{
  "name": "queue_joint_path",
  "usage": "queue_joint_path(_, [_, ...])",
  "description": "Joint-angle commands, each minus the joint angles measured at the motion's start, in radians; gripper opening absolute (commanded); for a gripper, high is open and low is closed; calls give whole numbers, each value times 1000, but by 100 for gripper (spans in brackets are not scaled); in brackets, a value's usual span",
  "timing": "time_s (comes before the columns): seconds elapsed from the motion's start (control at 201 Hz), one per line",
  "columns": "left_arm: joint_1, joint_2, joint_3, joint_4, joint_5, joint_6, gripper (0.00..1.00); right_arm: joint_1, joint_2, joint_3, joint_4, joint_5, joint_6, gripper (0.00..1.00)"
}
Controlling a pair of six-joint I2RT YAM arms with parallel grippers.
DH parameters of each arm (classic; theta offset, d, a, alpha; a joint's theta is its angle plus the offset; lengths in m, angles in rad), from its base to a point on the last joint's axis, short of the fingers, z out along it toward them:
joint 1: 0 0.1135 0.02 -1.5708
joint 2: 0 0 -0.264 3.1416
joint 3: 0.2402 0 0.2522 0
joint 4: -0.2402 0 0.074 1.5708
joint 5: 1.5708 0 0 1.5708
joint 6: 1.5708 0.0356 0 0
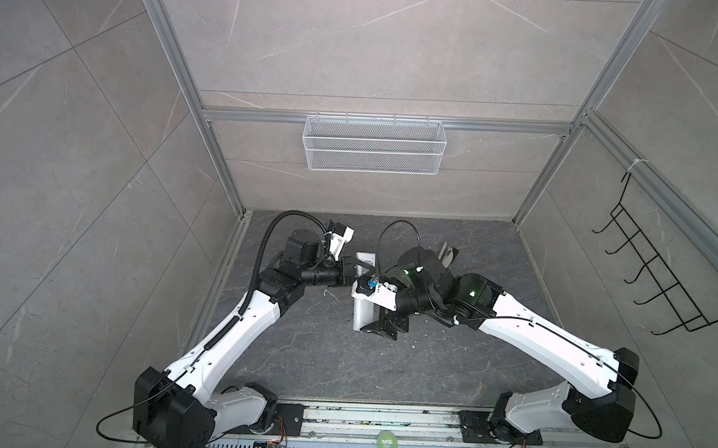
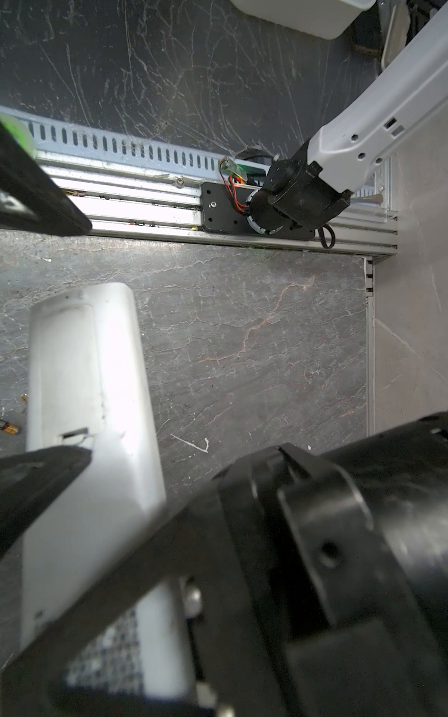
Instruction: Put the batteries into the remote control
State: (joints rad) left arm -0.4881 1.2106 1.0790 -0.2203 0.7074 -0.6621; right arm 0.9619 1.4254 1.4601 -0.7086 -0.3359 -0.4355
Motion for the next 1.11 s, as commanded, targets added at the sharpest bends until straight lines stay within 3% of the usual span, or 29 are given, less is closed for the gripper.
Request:
queue_joint_path(0.0, [-3, -19, 40, 48, 41, 6, 0, 18, 30, 24, -47, 34, -19, 85])
queue_joint_path(0.493, [3, -20, 35, 47, 24, 10, 0, 56, 25, 29, -119, -29, -33, 72])
queue_joint_path(1.1, [8, -17, 32, 37, 15, 17, 0, 61, -23, 10, -103, -49, -41, 66])
